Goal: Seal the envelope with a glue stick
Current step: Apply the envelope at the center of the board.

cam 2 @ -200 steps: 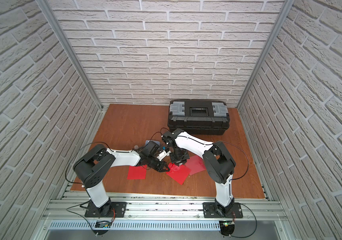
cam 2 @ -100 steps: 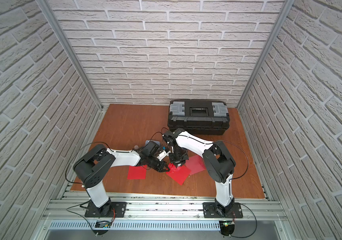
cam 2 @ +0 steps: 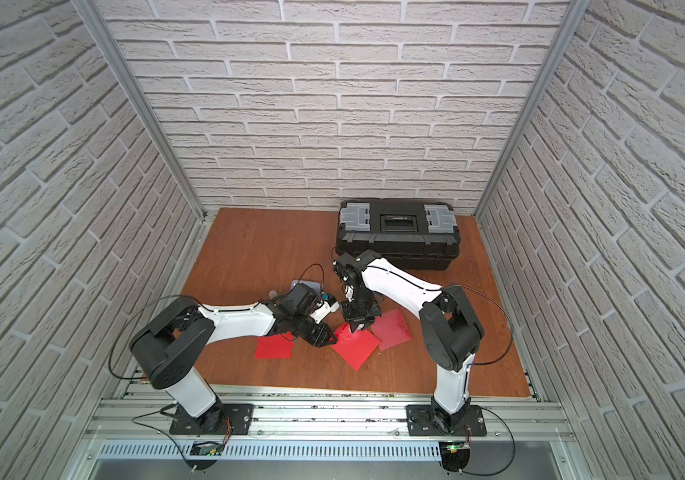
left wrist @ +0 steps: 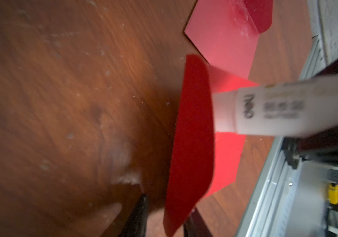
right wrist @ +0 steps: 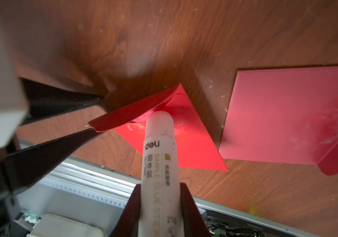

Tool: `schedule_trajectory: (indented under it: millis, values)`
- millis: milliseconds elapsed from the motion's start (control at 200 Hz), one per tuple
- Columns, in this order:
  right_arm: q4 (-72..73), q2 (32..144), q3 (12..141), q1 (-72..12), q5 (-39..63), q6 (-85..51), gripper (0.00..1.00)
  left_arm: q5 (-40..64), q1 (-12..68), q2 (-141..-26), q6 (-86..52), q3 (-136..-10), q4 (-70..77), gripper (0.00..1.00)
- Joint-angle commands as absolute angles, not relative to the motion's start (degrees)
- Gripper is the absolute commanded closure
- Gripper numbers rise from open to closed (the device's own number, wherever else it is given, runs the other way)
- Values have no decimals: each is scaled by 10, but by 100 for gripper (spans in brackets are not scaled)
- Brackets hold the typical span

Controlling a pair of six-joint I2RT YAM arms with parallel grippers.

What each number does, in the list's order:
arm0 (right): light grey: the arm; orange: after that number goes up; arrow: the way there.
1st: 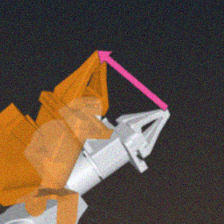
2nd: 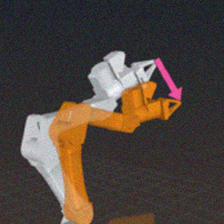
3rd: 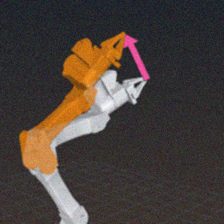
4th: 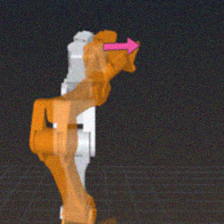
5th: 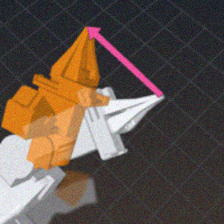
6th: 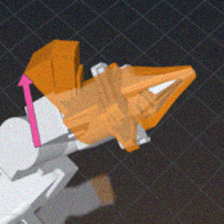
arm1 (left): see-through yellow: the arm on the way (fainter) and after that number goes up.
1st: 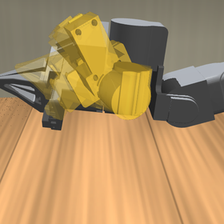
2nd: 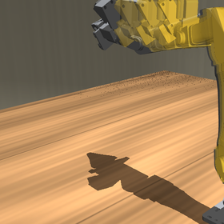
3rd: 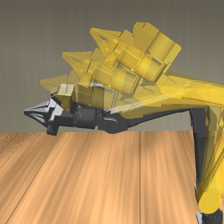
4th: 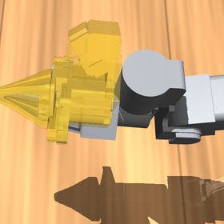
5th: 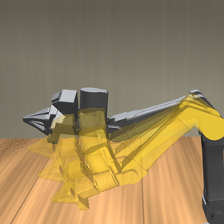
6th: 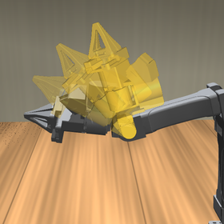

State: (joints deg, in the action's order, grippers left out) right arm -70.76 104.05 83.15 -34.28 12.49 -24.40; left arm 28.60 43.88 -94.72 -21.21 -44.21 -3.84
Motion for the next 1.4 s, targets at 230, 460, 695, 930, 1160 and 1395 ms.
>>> schedule_trajectory:
  millis: [230, 460, 695, 930, 1160, 1395]
  values:
    - [-737, 970, 823, -311, 191, -218, 98, 229, 438, -869, -138, -430, -46, 51]
    - [-679, 955, 795, -311, 270, -241, 98, 219, 469, -820, -104, -419, 1, 48]
    - [-664, 945, 784, -311, 302, -248, 98, 237, 482, -800, -65, -412, 68, 40]
    - [-648, 937, 777, -313, 334, -254, 98, 250, 487, -823, -34, -430, 83, 38]
    - [-635, 931, 773, -314, 339, -262, 98, 295, 495, -848, -19, -452, 96, 48]
    - [-595, 915, 760, -322, 295, -296, 97, 291, 501, -861, -33, -459, 101, 84]
